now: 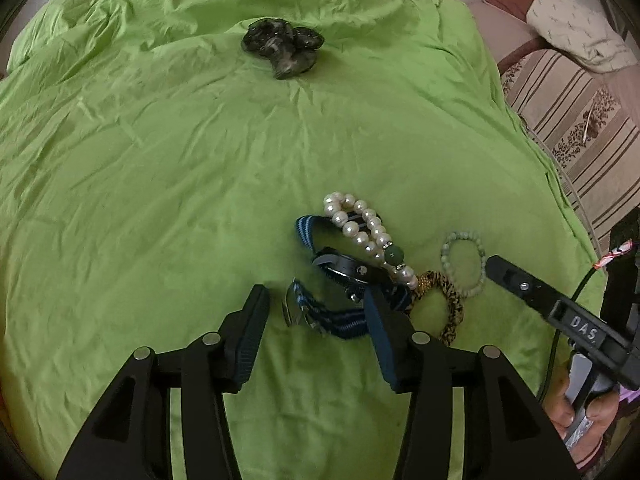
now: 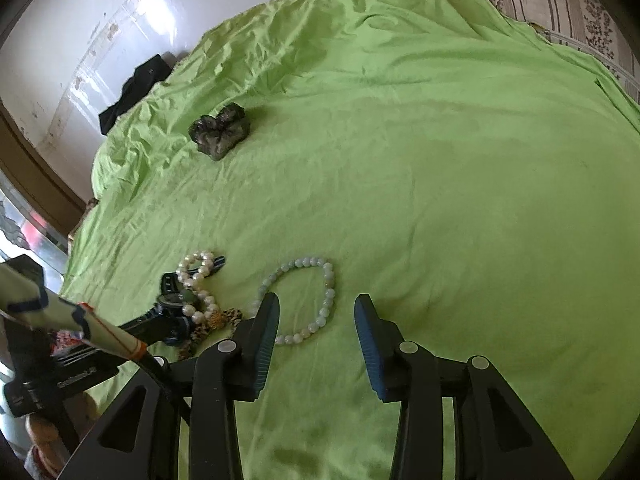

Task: Organize jewelry
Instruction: 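Grasp blue-strap watch with left tool while right tool grasps pale jade bead bracelet, then carry watch and jade bracelet to the tray and open both tools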

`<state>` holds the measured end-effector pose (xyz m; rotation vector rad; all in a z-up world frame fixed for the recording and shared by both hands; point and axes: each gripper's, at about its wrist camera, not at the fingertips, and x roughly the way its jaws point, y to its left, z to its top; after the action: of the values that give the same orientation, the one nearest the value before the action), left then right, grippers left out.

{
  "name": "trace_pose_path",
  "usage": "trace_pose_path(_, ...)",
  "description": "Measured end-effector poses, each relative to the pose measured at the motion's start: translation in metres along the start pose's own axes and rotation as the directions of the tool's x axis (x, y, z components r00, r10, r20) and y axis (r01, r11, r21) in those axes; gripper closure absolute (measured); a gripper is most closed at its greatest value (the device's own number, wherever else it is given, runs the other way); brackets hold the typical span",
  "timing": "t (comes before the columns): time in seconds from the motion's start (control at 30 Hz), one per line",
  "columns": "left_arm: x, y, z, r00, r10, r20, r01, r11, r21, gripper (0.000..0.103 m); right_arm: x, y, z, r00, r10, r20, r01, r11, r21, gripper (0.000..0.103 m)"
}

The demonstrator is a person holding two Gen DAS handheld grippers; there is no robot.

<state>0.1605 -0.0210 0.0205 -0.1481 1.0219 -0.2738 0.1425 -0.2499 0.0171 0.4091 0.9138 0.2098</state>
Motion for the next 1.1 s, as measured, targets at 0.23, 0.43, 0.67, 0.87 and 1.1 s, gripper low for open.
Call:
trace_pose_path(0.23, -0.014, -0.007, -0.007, 1.0, 0.009, -0.007, -0.008, 1.0, 0.024, 0.096, 0.012, 0.014, -0.004, 0.999, -0.044, -0.012, 0.042, 0.995, -0.094, 0.096)
trace_pose_path(0.43, -0.08, -0.007, -0.018, 0.996, -0.003, 0.094, 0.0, 0.999, 0.038, 0.096, -0.015, 0.021, -0.001, 0.999, -0.009, 0.053, 0.015, 0.995, -0.102, 0.096)
trace_pose_path(0.67, -0.151, 0.006, -0.03, 0.98, -0.042, 0.195, 0.036, 0.999, 0.03, 0.096, -0.045, 0.033, -0.001, 0.992, 0.023, 0.125, -0.007, 0.992, -0.129, 0.096)
trace_pose_path(0.87, -0.188, 0.023, -0.041, 0.967, -0.043, 0.25, 0.047, 0.999, -0.013, 0.096, -0.054, 0.031, -0.001, 0.99, 0.039, 0.133, -0.024, 0.993, -0.111, 0.096)
trace_pose_path(1.1, -0.241, 0.045, -0.057, 0.947, -0.03, 0.321, 0.05, 0.997, -0.053, 0.096, -0.073, 0.047, -0.006, 0.983, 0.088, 0.163, -0.065, 0.988, -0.14, 0.096)
